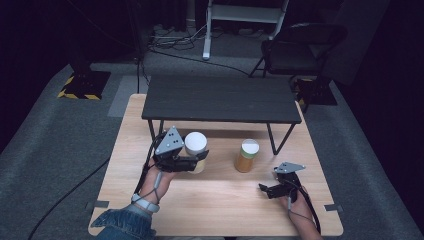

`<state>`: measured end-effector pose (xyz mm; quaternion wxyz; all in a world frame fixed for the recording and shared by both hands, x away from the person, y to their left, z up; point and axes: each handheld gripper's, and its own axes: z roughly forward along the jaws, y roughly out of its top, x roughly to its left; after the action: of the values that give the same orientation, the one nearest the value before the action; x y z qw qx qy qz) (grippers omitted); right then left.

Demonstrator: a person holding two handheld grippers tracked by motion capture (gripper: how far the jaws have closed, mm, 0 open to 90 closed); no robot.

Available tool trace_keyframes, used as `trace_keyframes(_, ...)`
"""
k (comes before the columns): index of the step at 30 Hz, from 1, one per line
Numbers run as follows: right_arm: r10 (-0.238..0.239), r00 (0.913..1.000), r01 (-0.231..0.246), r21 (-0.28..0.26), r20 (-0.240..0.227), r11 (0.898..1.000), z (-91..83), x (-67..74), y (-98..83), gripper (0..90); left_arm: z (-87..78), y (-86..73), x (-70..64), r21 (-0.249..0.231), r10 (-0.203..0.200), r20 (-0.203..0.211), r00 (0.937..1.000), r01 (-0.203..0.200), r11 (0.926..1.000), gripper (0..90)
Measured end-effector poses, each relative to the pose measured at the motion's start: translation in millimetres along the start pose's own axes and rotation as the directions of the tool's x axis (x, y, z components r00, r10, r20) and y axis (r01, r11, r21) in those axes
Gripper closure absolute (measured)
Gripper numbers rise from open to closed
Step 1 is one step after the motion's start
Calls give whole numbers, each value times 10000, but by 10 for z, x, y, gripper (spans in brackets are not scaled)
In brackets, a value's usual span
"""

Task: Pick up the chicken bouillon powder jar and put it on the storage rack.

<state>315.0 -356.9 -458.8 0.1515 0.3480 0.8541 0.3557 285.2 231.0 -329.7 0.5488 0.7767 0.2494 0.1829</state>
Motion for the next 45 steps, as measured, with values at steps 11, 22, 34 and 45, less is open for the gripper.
trace_keyframes(11,13,10000,-13,-1,13,10000,0,2,0,11,30,402,162,-190,223,-80,9997,-225,9996,338)
trace_keyframes(22,36,10000,-36,-8,31,10000,-2,7,-4,11,124,817,339,-364,455,-593,9972,-477,9982,337)
trace_keyframes(34,44,10000,-44,-3,29,10000,-3,7,-4,11,401,855,542,-597,-370,-1644,9857,275,9978,337)
trace_keyframes(45,40,10000,-40,-10,31,10000,-2,7,-5,11,531,819,652,-807,-890,-2114,9733,733,9940,336)
